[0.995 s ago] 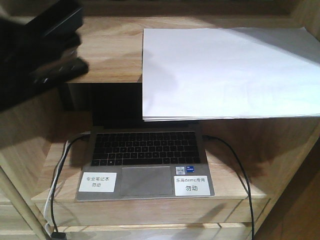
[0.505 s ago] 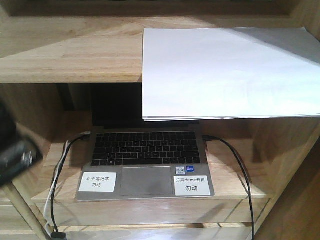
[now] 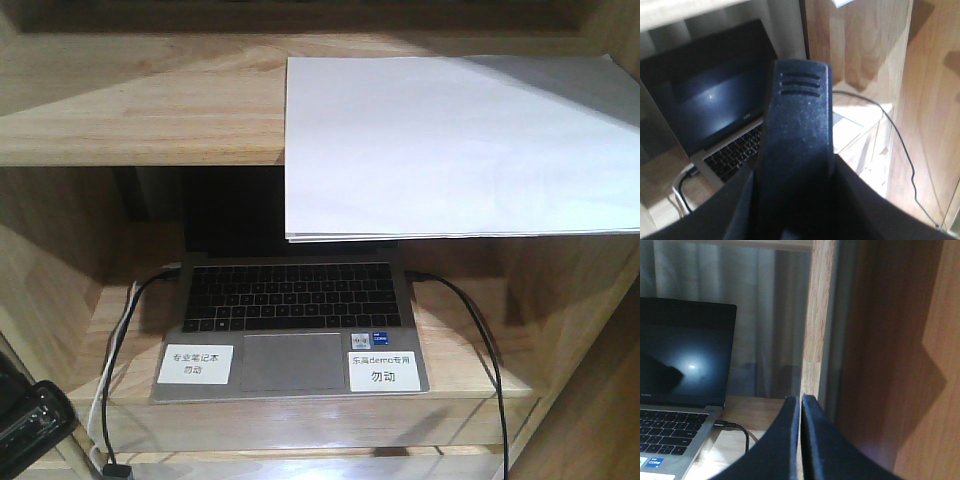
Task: Grab stapler and paper to desk for stapling
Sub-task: 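Lift the stapler off the shelf and pull it toward the robot, then move the right gripper to the edge of the white paper stack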
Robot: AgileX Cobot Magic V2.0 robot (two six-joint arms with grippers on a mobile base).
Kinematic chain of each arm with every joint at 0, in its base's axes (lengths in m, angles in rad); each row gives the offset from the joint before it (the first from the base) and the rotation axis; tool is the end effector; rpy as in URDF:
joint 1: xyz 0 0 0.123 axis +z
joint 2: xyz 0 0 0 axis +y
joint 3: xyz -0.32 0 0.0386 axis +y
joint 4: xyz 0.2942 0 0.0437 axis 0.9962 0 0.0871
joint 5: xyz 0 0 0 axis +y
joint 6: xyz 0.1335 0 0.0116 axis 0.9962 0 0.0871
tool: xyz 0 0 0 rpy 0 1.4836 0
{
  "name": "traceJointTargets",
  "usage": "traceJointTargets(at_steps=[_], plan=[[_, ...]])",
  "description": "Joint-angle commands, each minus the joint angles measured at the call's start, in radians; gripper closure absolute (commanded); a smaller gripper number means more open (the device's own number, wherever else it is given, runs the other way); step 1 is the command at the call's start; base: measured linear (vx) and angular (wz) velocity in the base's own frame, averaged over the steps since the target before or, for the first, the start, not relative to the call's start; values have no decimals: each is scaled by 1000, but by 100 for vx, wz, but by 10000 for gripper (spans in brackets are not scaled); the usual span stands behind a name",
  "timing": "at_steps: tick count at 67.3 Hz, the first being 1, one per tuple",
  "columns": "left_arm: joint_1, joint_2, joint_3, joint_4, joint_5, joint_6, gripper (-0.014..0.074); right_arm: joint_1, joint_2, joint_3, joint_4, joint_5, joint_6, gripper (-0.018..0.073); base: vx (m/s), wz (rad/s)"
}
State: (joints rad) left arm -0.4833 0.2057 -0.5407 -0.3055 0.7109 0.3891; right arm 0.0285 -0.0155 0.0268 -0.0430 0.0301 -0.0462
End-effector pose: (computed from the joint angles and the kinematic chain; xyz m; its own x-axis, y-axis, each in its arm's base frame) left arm 0.0629 -0.0627 0.3296 -0.1335 0.2405 -0.9614 0.6517 0.7522 0.0977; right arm 0.1079 0.0029 0.2031 0.0480 -0.0877 -0.9950 -0.0230 0.9958 -0.0889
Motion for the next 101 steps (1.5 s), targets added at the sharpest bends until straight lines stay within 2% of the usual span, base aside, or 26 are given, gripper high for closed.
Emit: traceJointTargets(at_steps=[1, 61, 67, 73, 78, 82, 91, 96, 101], plan=[[-5, 8, -29, -28, -114, -2, 603, -8, -6, 5, -10, -73, -3, 569, 0, 0], [-5, 8, -29, -28, -114, -2, 603, -8, -5, 5, -9, -57, -8, 569, 0, 0], [-5, 8, -29, -28, -114, -2, 603, -8, -5, 5, -17, -57, 46, 569, 0, 0], [-5, 8, -29, -28, -114, -2, 603, -8, -5, 5, -77, -79, 248, 569, 0, 0], [-5, 8, -29, -28, -114, -2, 603, -8, -5, 5, -77, -97, 555, 569, 0, 0], [-5, 8, -29, -28, -114, -2, 603, -8, -5, 5, -87, -88, 875, 569, 0, 0], [-5, 8, -29, -28, -114, -2, 603, -8, -5, 5, -204, -45, 1389, 569, 0, 0], [-5, 8, -29, -28, -114, -2, 603, -8, -5, 5, -252, -20, 1562, 569, 0, 0], [-5, 8, -29, -28, -114, -2, 603, -8, -5, 5, -263, -21, 1614, 564, 0, 0]])
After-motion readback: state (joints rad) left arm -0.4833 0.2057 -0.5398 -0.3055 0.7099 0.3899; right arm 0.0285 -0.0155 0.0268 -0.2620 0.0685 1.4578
